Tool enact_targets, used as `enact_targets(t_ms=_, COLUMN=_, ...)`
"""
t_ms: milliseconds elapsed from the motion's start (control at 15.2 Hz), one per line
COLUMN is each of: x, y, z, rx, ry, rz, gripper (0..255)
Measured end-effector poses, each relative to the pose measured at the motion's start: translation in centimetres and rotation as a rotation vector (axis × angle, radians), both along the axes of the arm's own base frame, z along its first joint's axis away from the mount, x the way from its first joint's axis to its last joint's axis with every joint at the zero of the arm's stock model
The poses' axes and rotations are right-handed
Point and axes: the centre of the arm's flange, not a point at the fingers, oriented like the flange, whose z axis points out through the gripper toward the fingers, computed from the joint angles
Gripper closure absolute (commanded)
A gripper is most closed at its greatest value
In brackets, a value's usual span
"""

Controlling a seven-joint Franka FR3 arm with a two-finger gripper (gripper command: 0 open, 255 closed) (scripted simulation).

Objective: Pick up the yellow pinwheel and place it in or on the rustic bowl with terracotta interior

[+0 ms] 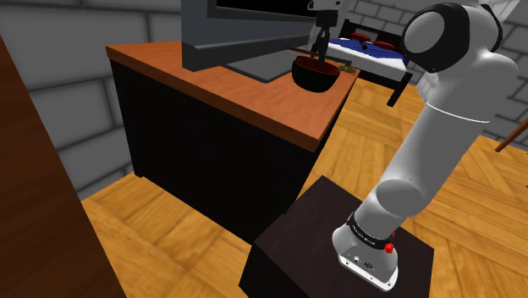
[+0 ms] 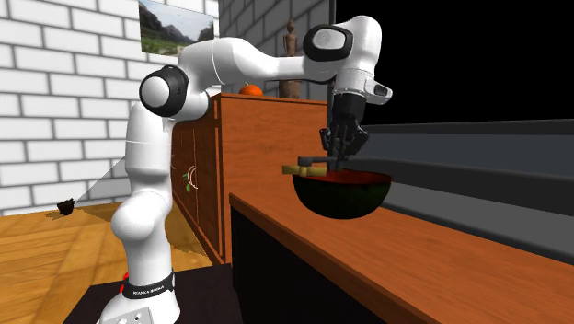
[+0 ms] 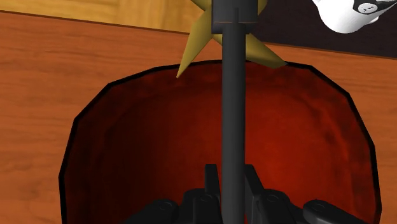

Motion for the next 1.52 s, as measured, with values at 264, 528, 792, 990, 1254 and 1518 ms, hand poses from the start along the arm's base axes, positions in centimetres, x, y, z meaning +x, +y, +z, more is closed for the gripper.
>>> enact_targets(t_ms=264, x=0.0, y=0.0, z=-1.2, rx=0.000, ry=-0.001, rz=0.000, gripper=255)
enact_targets(t_ms=528, x=0.0, y=0.0, z=-1.2, rx=0.000, ry=-0.002, rz=0.001, gripper=255)
enact_targets(t_ms=792, x=0.0, y=0.0, z=-1.3, rx=0.000, ry=-0.001, rz=0.000, gripper=0)
enact_targets(t_ms=990, x=0.0, y=0.0, z=-1.3, rx=0.000, ry=-0.001, rz=0.000, gripper=0)
enact_targets(t_ms=1254, x=0.7, y=-0.1, z=2.3, rx=-0.001, ry=-0.002, rz=0.000, gripper=0)
enact_targets(t_ms=1518, x=1.2, y=0.2, z=3.5, rx=0.000, ry=-0.001, rz=0.000, gripper=0)
